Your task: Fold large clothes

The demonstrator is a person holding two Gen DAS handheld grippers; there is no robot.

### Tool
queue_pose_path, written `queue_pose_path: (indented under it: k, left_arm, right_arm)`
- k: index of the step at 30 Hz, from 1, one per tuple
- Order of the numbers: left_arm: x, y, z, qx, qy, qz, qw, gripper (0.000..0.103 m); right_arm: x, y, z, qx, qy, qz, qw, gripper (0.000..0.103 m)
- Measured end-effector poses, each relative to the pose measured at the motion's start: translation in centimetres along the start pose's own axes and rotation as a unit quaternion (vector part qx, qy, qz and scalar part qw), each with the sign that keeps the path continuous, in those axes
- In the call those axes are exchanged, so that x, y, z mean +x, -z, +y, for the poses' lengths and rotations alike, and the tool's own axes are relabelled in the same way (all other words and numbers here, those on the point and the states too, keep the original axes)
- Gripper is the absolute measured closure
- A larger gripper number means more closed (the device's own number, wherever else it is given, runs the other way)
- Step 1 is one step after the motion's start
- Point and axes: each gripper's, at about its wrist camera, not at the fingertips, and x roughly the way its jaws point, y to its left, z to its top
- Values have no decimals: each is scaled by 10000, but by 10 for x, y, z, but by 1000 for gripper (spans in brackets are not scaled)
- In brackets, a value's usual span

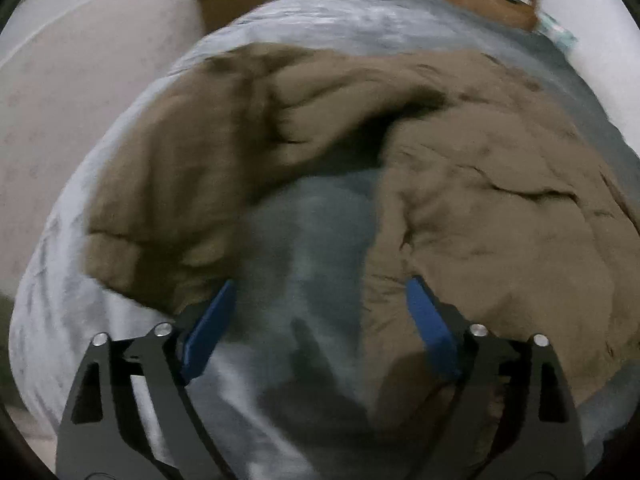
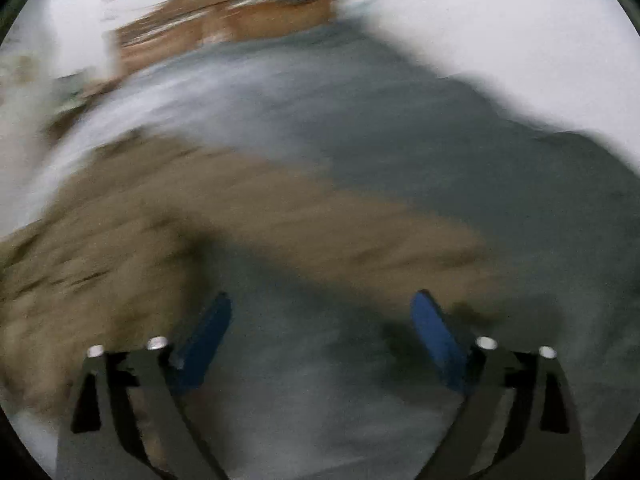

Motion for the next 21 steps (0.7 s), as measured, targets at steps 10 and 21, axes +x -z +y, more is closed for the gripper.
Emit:
queue_pose_path:
  k: [10, 21]
  left_arm:
    - [39, 27, -30, 593, 381, 1085, 9916, 71]
    - [1, 62, -80, 1803, 294, 1038, 9777, 87]
  right_arm:
    - [89, 52, 77, -817, -1292, 1999, 9678, 83]
    - [45, 42, 62, -1108, -915, 1934, 9705, 81]
